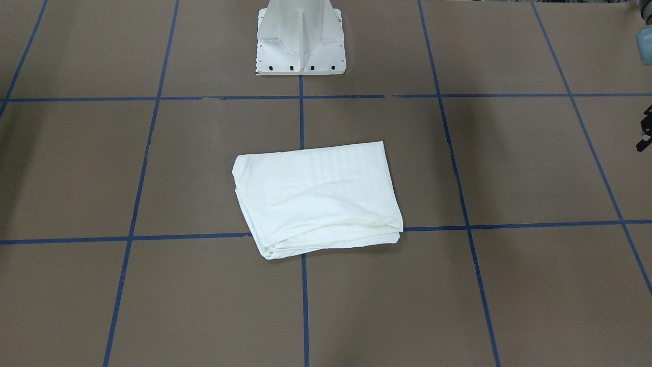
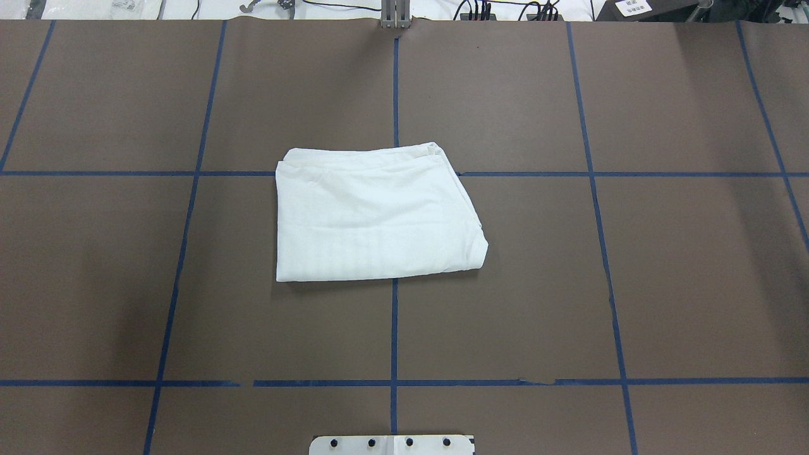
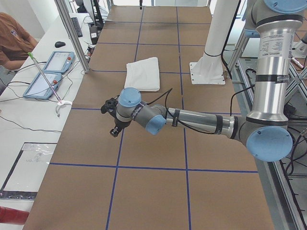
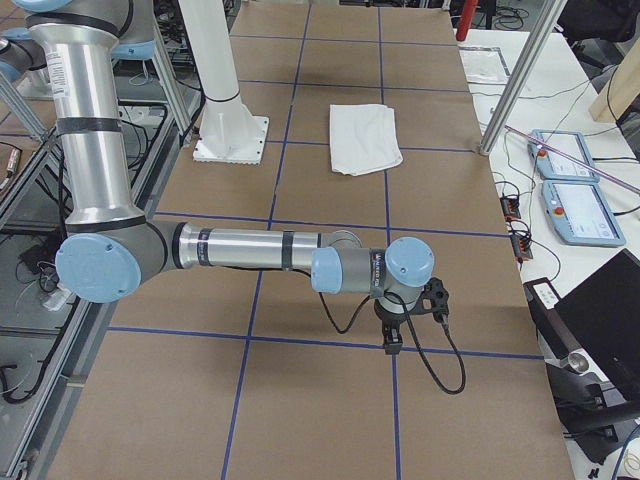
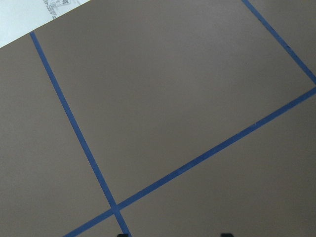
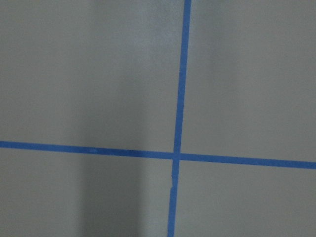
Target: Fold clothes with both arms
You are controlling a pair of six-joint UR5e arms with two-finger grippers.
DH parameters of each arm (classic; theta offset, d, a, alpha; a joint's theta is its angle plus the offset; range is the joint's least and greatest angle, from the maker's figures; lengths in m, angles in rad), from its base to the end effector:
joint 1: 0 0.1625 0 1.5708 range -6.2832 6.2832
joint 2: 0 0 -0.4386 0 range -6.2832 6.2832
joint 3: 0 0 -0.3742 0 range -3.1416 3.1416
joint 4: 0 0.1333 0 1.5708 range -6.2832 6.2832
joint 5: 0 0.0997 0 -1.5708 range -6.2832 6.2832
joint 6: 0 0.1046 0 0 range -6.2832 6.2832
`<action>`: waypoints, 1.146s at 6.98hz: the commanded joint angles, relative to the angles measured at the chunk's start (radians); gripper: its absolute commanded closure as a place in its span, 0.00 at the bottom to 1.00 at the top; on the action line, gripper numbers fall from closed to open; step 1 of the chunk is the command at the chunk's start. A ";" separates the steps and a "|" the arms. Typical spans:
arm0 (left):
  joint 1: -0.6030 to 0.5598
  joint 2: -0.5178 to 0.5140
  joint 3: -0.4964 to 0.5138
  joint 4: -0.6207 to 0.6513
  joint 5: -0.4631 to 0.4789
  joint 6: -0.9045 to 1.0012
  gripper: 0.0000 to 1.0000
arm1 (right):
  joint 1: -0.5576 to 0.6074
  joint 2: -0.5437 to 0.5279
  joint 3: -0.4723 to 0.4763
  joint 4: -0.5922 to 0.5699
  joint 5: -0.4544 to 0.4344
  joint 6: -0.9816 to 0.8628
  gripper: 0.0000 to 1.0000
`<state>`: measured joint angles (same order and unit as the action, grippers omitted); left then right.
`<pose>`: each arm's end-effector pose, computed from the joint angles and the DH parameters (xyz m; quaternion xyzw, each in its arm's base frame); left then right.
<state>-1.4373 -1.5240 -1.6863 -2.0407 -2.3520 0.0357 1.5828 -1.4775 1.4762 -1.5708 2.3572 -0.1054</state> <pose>0.0043 -0.4802 0.5875 0.2278 0.3786 0.1763 0.8796 0.0654 -0.5139 0.6737 0.0219 -0.3825 -0.0429 0.9227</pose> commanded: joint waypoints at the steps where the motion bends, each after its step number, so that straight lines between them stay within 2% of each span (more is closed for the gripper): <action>1: -0.017 0.014 0.002 0.013 -0.010 -0.016 0.00 | 0.008 -0.023 0.009 -0.020 -0.003 -0.028 0.00; 5: -0.097 0.013 0.019 0.022 -0.004 -0.094 0.00 | 0.008 -0.050 0.042 -0.006 -0.018 -0.025 0.00; 6: -0.097 -0.005 0.019 0.107 -0.001 -0.092 0.00 | 0.006 -0.049 0.077 -0.012 -0.018 0.018 0.00; 8: -0.097 -0.010 0.023 0.137 -0.006 -0.094 0.00 | 0.002 -0.055 0.096 -0.015 -0.018 0.069 0.00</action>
<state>-1.5329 -1.5294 -1.6662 -1.9281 -2.3552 -0.0568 1.5877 -1.5306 1.5611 -1.5844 2.3387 -0.0613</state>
